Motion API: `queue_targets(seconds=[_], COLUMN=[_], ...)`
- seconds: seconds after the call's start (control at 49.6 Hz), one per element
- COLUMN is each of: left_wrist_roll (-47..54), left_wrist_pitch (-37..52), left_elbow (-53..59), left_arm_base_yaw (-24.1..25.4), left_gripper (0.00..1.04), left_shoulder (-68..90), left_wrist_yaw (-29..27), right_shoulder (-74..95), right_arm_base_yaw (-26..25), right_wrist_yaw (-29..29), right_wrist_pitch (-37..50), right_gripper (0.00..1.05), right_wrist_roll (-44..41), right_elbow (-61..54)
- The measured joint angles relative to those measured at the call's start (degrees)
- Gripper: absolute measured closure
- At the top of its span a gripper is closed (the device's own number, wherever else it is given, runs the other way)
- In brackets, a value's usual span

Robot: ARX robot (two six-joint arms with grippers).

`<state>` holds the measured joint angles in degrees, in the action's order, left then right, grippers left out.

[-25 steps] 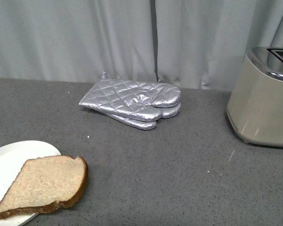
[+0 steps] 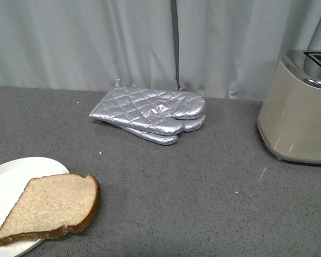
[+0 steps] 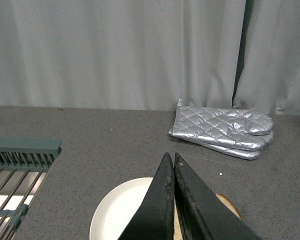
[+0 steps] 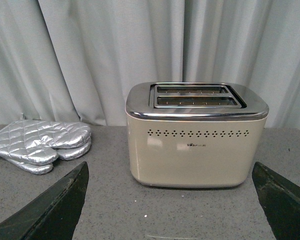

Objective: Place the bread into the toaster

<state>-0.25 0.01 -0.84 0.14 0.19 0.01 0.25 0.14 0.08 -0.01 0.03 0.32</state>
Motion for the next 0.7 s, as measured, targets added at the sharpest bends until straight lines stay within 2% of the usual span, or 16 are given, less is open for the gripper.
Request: queue_targets(seconds=[0.181,0.242,0.342,0.504,0.705], left_wrist_roll=[0.0,0.0,0.0,0.0,0.0], left_wrist_pitch=[0.0,0.0,0.0,0.0,0.0], left_elbow=[0.0,0.0,0.0,0.0,0.0], left_arm_base_yaw=[0.0,0.0,0.0,0.0,0.0], left_gripper=[1.01,0.95,0.76,0.52,0.15], left_shoulder=[0.0,0.0,0.0,0.0,0.0], left_wrist_yaw=[0.0,0.0,0.0,0.0,0.0], right_shoulder=[0.0,0.0,0.0,0.0,0.0], right_arm_base_yaw=[0.0,0.0,0.0,0.0,0.0], right_wrist_yaw=[0.0,0.0,0.0,0.0,0.0], right_wrist_pitch=[0.0,0.0,0.0,0.0,0.0], right_gripper=[0.09,0.09,0.09,0.09,0.09], right_wrist_roll=[0.0,0.0,0.0,0.0,0.0], right_elbow=[0.0,0.0,0.0,0.0,0.0])
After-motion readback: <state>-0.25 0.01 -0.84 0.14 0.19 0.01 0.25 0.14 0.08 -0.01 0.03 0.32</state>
